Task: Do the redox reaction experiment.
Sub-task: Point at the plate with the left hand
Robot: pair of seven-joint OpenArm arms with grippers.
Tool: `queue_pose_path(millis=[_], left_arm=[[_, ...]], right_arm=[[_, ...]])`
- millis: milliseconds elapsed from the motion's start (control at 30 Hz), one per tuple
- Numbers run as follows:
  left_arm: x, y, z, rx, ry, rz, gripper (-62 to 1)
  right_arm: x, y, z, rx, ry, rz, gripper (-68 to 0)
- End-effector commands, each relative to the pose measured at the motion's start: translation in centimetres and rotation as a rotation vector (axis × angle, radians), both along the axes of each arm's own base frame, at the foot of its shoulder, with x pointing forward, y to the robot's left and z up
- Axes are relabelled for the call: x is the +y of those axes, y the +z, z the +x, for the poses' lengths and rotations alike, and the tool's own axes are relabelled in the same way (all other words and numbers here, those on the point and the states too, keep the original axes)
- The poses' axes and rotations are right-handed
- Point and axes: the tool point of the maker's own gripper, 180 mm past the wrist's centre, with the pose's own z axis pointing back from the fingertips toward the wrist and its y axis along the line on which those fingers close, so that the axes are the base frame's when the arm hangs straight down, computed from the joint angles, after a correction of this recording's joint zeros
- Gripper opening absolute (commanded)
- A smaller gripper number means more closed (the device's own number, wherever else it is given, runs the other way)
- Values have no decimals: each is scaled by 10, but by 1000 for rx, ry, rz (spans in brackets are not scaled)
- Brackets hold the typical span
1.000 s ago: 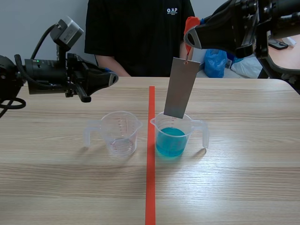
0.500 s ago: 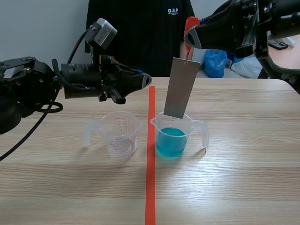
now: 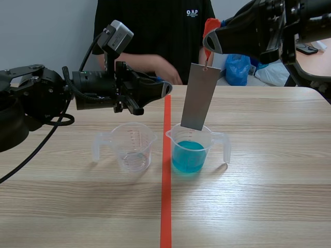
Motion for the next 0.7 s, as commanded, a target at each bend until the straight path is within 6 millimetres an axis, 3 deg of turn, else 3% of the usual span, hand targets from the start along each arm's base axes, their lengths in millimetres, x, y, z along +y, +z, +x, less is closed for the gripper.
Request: queue_pose_path(millis=[0,233,667], left_arm=[[1,8,2,-15,4,-21,-577],[16,-2,-3,0,30,-31,-577],[17,-3,-3,2,32,-31,-577]], right_arm=[[-2,12,4,-31,-5,11,-658],[-2,12,4,-31,-5,12,-658],[-2,12,4,-31,-5,12,-658]])
